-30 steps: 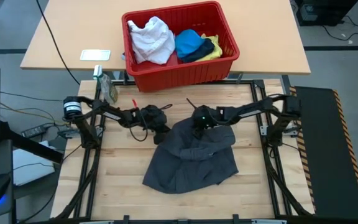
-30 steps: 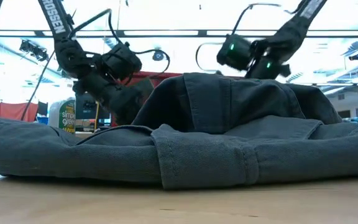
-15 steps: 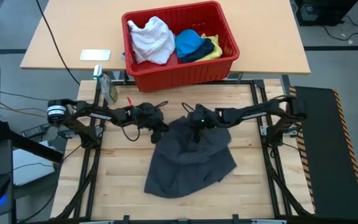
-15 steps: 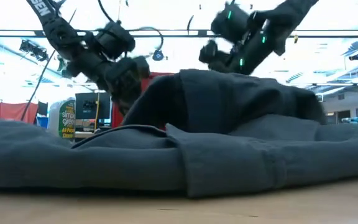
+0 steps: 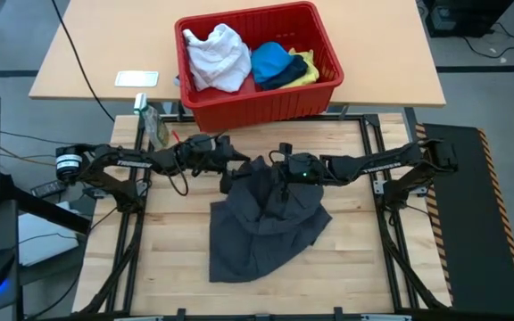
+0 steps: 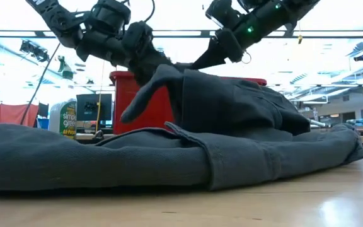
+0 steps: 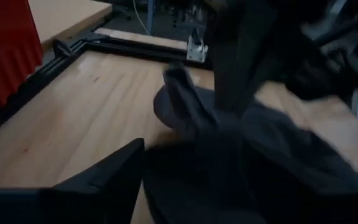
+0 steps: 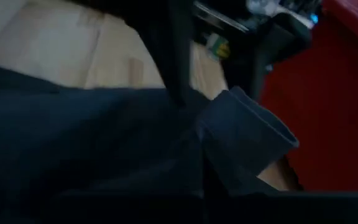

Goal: Fold laundry
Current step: Fold the black shorts

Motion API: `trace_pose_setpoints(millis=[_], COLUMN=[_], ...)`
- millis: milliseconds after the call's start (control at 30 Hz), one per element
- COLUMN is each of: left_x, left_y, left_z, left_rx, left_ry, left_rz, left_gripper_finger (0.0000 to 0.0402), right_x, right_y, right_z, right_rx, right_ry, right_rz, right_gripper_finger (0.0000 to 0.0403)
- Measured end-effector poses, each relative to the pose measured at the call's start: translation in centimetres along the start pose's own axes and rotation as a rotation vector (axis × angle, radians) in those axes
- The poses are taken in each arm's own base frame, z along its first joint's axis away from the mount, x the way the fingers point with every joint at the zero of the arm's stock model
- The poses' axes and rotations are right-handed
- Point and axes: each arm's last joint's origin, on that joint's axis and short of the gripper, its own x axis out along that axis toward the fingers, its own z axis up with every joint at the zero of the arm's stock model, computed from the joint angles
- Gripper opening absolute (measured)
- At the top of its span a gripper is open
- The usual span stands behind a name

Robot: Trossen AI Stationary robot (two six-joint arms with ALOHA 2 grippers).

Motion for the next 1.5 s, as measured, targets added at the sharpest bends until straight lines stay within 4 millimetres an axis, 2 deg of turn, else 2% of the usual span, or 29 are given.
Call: trace_pose_setpoints(millis=[100, 267, 467, 533, 600, 667, 767, 800, 900, 967, 1033, 1200, 1333, 1500], left_x=[0.1, 0.3, 0.6, 0.7, 0.7, 0.8, 0.9, 0.8, 0.3, -0.3, -0.7, -1.4, -1.7, -2.2], left_y=[-0.1, -0.3, -1.6, -1.9, -2.2, -2.6, -3.1, -3.2, -3.5, -3.5, -3.3, -2.6, -2.4, -2.3], left_z=[0.9, 1.1, 1.9, 2.5, 2.9, 3.0, 3.0, 3.1, 3.8, 3.8, 3.5, 2.0, 0.9, 0.3], left_rx=[-0.033, -0.045, -0.005, -0.006, 0.009, 0.012, 0.008, 0.005, 0.002, -0.001, 0.001, 0.011, 0.003, 0.049], left_ry=[-0.014, 0.037, 0.012, -0.004, -0.002, 0.022, 0.077, 0.093, 0.118, 0.146, 0.184, 0.343, 0.454, 0.521], left_rz=[-0.003, -0.005, -0.05, -0.057, -0.065, -0.076, -0.087, -0.088, -0.069, -0.006, 0.082, 0.27, 0.326, 0.405], left_gripper_finger=[0.0285, 0.0286, 0.027, 0.0243, 0.0198, 0.0139, 0.0037, 0.002, 0.0014, 0.0014, 0.0013, 0.0013, 0.0013, 0.0036], right_x=[-0.1, -1.1, -1.5, -1.6, -1.6, -2.0, -3.2, -3.7, -5.7, -7.0, -7.9, -8.3, -8.8, -9.6], right_y=[0.8, 2.3, 3.2, 3.2, 3.2, 3.0, 2.7, 2.6, 2.5, 2.5, 2.7, 4.8, 6.8, 7.9], right_z=[0.2, 0.7, 1.4, 1.5, 1.7, 1.9, 2.4, 2.5, 2.1, 1.4, 0.1, -5.4, -9.0, -10.2], right_rx=[-0.037, -0.106, -0.125, -0.122, -0.103, -0.075, -0.057, -0.052, -0.029, 0.03, 0.101, 0.138, 0.064, -0.005], right_ry=[0.011, 0.055, 0.005, -0.004, -0.016, -0.024, -0.003, 0.018, 0.091, 0.141, 0.214, 0.41, 0.482, 0.481], right_rz=[-0.054, -0.208, -0.184, -0.186, -0.196, -0.222, -0.352, -0.406, -0.46, -0.393, -0.251, -0.012, 0.03, -0.023], right_gripper_finger=[0.0, 0.0001, 0.0002, 0.0008, 0.0025, 0.0053, 0.0103, 0.012, 0.017, 0.0198, 0.0219, 0.0233, 0.0225, 0.021])
